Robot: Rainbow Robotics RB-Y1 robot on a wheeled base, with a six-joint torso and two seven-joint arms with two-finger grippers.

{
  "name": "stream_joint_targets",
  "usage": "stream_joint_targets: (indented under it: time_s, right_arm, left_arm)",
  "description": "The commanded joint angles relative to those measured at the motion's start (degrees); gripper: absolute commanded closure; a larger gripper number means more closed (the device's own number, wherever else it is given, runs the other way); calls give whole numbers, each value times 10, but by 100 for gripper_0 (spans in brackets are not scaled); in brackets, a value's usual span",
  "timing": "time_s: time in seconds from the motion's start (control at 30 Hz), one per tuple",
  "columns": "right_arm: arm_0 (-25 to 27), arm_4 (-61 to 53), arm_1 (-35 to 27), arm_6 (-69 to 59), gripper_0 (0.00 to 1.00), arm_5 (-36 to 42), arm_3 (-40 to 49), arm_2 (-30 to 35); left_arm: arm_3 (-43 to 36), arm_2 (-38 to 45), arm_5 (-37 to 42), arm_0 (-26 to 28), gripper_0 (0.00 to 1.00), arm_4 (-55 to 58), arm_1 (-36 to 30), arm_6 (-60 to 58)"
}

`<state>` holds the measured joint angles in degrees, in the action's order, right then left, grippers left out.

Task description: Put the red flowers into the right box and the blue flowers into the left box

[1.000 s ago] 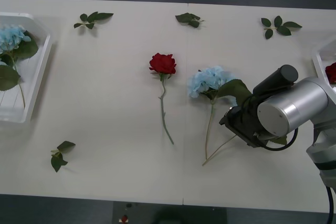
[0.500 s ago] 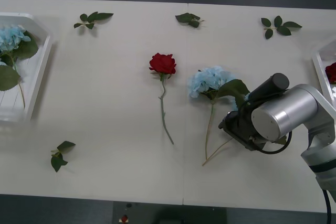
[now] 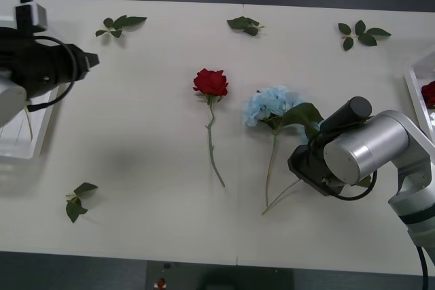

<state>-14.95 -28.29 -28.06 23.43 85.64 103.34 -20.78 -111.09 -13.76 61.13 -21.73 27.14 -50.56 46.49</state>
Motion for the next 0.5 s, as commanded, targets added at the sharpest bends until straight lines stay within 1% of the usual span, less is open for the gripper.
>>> stream_joint_targets:
  time_s: [0.03, 0.13, 0.33, 0.5]
  right_arm:
    - [-7, 0, -2, 3, 100, 1, 9, 4]
    - [-7, -2, -4, 6, 100, 1, 8, 4]
    - [-9, -3, -16, 14, 100, 2, 15, 5]
    - [-9, -12, -67, 55, 100, 8, 60, 7]
  left_arm:
    - [3, -65, 29, -58, 0, -92, 66, -76]
    - [27, -121, 57, -95, 0, -128, 112, -103]
    - [81, -189, 65, -144, 0, -155, 171, -115]
    - [156, -237, 65, -195, 0, -157, 226, -114]
